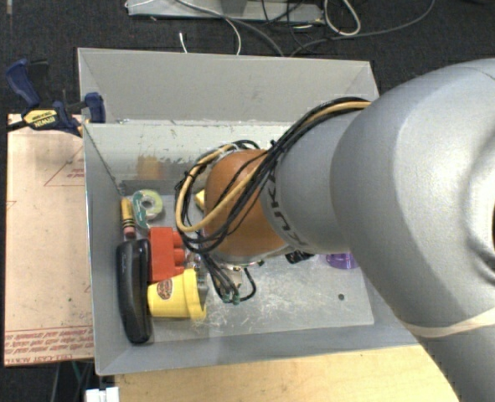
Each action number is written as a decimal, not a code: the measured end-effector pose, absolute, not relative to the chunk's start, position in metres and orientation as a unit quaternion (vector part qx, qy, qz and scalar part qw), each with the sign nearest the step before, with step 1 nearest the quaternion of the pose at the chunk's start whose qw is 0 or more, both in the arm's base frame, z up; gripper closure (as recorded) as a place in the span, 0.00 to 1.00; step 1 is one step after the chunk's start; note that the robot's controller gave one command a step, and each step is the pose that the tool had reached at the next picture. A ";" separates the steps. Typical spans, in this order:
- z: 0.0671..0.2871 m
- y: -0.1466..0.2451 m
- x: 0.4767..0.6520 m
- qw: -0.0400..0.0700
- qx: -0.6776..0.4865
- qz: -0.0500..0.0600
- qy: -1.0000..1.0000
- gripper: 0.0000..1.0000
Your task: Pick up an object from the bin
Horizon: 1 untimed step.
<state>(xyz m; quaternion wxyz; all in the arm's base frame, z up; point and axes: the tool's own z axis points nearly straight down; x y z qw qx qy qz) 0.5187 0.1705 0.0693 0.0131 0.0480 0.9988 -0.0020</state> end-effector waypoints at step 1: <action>0.070 0.153 0.496 0.016 0.090 0.002 0.996 1.00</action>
Offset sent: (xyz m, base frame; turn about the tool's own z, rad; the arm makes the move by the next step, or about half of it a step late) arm -0.0215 0.0023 0.0014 0.0761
